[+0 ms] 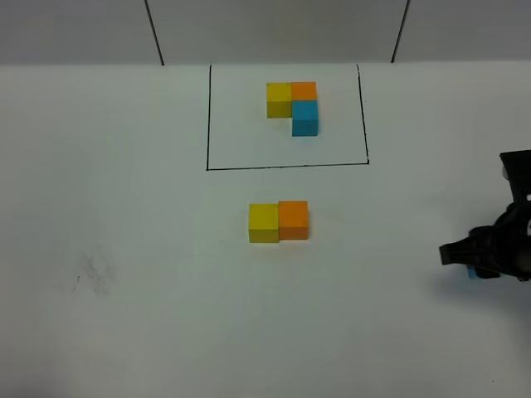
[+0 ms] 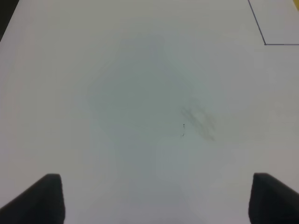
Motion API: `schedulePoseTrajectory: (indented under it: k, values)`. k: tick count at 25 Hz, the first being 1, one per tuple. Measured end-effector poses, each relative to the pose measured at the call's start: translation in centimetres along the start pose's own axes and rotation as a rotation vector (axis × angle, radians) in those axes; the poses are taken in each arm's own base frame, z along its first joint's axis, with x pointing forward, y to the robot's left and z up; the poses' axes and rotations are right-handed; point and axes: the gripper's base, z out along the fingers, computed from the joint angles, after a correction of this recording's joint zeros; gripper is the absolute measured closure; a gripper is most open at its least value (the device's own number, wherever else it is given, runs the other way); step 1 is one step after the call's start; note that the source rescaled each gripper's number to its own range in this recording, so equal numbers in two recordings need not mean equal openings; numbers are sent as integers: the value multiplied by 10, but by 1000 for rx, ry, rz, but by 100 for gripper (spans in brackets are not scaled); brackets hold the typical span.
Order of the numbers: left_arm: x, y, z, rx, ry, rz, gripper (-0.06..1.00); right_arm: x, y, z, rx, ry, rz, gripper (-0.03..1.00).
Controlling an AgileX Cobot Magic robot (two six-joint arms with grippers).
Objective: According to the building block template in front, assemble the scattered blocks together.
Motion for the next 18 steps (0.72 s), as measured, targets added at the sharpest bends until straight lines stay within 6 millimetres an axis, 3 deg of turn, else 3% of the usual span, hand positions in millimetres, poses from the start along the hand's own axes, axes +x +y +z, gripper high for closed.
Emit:
schedulePoseTrajectory:
  k: [4, 8, 14, 18]
  values:
    - [0, 0, 0, 0, 0, 0, 25, 4, 42, -6, -126, -62, 15, 74]
    - [0, 0, 0, 0, 0, 0, 25, 13, 82, -3, -215, -15, 80, 74]
    - [0, 0, 0, 0, 0, 0, 25, 6, 131, 6, -70, 183, 176, 74]
    - [0, 0, 0, 0, 0, 0, 25, -1, 167, 18, 0, 197, 166, 74]
